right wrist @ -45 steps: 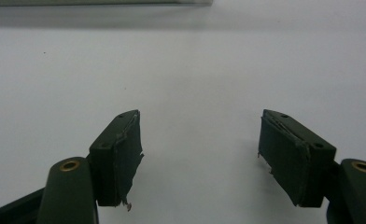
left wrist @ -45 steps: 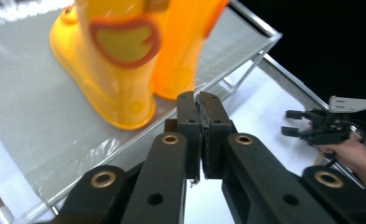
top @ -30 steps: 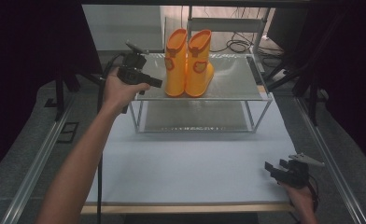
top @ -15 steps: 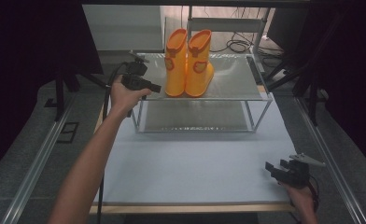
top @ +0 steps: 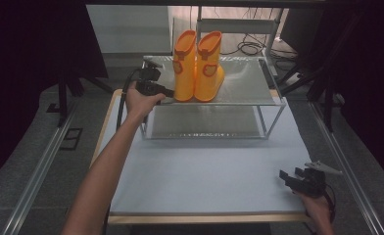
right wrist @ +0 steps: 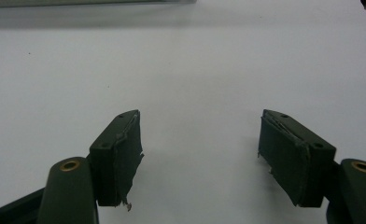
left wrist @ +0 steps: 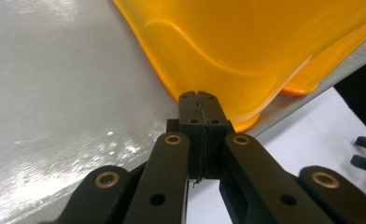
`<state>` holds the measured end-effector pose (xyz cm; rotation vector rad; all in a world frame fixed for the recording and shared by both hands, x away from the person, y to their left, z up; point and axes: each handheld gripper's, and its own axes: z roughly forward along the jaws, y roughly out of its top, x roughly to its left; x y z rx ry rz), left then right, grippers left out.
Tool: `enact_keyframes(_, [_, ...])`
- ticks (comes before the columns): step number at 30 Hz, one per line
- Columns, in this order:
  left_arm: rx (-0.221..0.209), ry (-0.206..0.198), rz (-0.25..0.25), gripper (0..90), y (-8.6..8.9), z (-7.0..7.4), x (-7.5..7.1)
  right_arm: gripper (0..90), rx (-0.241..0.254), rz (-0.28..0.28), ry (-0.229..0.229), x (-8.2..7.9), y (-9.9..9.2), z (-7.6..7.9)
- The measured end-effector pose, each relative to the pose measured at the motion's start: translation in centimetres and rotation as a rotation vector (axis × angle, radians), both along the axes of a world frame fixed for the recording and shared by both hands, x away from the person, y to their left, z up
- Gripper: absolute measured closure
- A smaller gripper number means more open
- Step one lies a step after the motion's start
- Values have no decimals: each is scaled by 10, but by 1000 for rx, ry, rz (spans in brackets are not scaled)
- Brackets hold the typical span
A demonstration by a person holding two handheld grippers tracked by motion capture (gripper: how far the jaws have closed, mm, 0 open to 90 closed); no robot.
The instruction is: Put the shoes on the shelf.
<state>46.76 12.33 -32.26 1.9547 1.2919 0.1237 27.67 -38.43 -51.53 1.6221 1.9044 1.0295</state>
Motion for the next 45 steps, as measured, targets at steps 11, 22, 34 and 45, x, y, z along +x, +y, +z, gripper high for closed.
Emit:
enact_keyframes(11, [-30,6,-13,900,-12,2,-1,296,0,5,6,0,2,0])
enact_keyframes(22, [-47,5,-62,900,-43,5,-2,296,2,7,3,0,2,0])
enact_keyframes(34, [-64,5,-65,891,-37,4,-2,296,2,7,1,0,2,1])
enact_keyframes(45, [-77,-24,-61,786,-22,8,-9,296,3,4,2,0,2,0])
